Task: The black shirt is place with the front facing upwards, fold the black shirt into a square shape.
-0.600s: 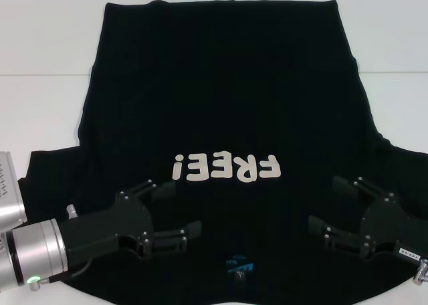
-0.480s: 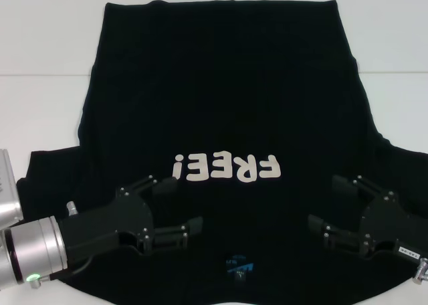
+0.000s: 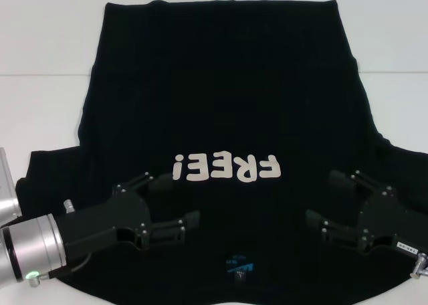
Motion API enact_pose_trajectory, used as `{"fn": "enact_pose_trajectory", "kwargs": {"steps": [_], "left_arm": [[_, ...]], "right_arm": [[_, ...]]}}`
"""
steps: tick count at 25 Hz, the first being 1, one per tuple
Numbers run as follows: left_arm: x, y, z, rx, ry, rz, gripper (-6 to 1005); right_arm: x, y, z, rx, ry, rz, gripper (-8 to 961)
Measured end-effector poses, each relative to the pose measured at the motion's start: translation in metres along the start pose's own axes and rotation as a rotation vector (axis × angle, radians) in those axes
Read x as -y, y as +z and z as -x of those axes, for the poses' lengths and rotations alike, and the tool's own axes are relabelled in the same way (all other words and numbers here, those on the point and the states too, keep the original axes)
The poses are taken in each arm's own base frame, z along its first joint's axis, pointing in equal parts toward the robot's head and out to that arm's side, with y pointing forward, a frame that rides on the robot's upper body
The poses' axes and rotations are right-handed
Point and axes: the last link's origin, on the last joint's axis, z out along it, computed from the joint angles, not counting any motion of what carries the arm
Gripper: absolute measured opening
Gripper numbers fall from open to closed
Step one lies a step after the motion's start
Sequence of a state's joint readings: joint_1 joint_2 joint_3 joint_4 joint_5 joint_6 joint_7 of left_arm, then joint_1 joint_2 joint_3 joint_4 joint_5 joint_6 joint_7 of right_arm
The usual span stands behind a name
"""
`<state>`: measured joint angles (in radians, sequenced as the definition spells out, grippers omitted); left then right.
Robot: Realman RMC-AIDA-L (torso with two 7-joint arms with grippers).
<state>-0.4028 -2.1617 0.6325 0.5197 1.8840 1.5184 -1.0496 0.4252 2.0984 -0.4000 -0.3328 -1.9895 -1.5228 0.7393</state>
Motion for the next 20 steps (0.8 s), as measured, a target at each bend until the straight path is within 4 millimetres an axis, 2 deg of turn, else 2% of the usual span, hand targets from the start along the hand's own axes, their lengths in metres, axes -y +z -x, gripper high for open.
{"fn": "enact_pose_trajectory", "kwargs": {"steps": [2, 7, 9, 14, 15, 20], "left_arm": [[0.002, -0.001, -0.001, -0.008, -0.062, -0.016, 949], [0.021, -0.011, -0.012, 0.005, -0.367, -0.047, 949], [0.038, -0.024, -0.021, 0.012, -0.524, -0.086, 949], [0.072, -0.055, -0.042, 0.025, -0.717, -0.224, 950], [0.087, -0.068, -0.048, 0.054, -0.767, -0.304, 949], [0.113, -0.089, -0.056, 0.101, -0.810, -0.461, 946]], "right_arm": [[0.000, 0.000, 0.000, 0.002, 0.001, -0.003, 932], [0.001, 0.000, 0.001, 0.004, 0.008, -0.003, 932], [0.000, 0.001, 0.000, 0.004, 0.011, -0.001, 932], [-0.002, 0.002, 0.000, 0.007, 0.019, 0.005, 931], [-0.002, 0.002, 0.000, 0.008, 0.021, 0.006, 931], [-0.004, 0.005, 0.000, 0.010, 0.027, 0.016, 931]]}}
